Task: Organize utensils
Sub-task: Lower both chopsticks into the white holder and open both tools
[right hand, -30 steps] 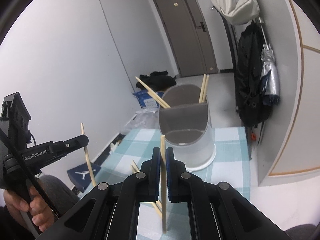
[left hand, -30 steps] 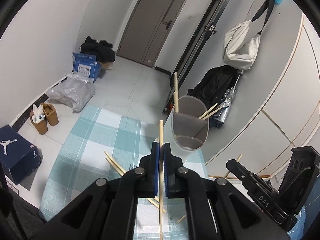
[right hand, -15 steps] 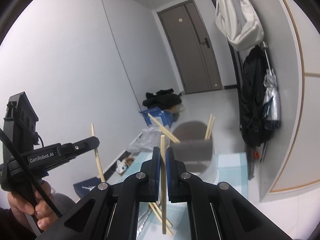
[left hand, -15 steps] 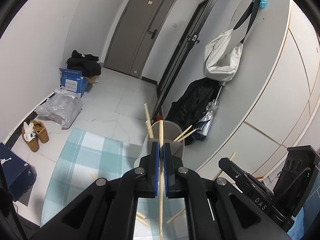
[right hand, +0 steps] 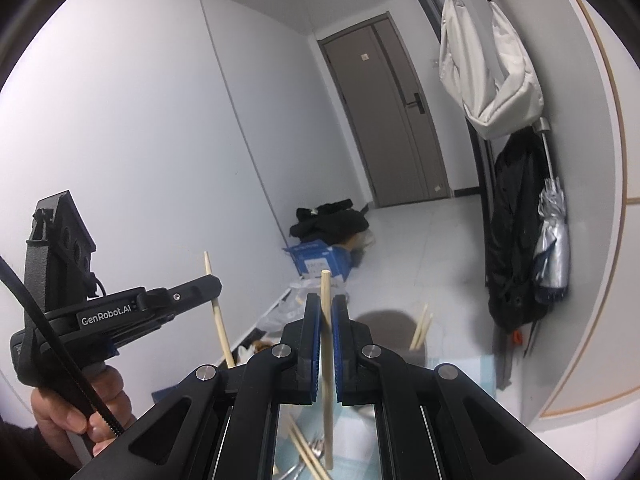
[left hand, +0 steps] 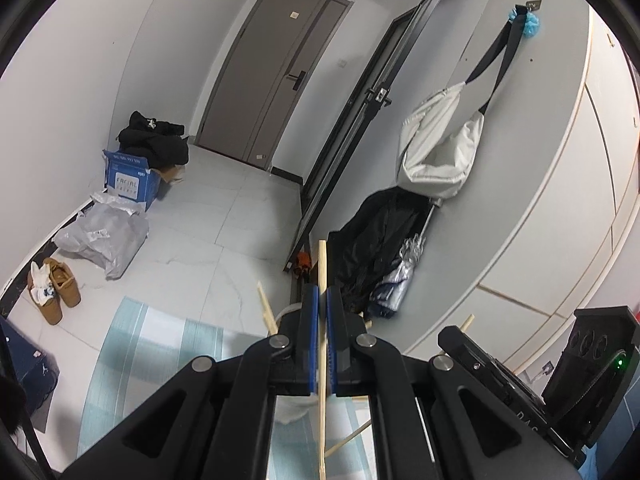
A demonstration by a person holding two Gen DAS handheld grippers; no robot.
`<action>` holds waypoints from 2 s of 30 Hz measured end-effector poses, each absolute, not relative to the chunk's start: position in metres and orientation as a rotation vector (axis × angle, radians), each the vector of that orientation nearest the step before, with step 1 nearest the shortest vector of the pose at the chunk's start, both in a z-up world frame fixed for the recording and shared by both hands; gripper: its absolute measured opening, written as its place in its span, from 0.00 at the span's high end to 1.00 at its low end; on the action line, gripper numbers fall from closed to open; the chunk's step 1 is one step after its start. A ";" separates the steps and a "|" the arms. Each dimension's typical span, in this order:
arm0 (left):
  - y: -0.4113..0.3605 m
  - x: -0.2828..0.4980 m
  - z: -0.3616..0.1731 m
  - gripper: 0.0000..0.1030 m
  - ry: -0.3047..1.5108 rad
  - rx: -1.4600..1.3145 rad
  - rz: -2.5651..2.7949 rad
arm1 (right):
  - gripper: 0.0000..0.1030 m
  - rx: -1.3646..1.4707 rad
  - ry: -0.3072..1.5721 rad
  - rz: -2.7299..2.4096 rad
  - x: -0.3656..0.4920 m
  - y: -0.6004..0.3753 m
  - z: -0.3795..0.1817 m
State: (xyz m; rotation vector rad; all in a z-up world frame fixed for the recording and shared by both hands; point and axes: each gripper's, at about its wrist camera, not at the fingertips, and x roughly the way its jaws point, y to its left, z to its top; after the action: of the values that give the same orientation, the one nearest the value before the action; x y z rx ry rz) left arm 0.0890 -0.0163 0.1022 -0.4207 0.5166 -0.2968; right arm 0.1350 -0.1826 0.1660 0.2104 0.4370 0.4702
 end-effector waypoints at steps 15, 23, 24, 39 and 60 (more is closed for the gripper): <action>-0.026 0.149 0.104 1.00 0.434 -0.417 -0.228 | 0.95 0.225 0.418 0.450 0.221 -0.196 0.189; -0.029 0.172 0.094 0.99 0.369 -0.385 -0.220 | 0.95 0.231 0.405 0.425 0.259 -0.202 0.187; -0.029 0.174 0.093 1.00 0.363 -0.375 -0.224 | 0.95 0.232 0.402 0.422 0.263 -0.203 0.186; -0.050 0.186 0.068 0.99 0.353 -0.208 -0.224 | 0.95 0.203 0.438 0.410 0.292 -0.196 0.139; -0.059 0.166 0.051 0.99 0.453 -0.146 -0.309 | 0.95 0.130 0.508 0.452 0.261 -0.190 0.101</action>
State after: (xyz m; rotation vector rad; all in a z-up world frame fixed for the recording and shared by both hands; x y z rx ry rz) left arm 0.1659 -0.0589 0.0505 -0.1460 0.4535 -0.3093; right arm 0.2613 -0.1898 0.1014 0.1301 0.5081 0.4517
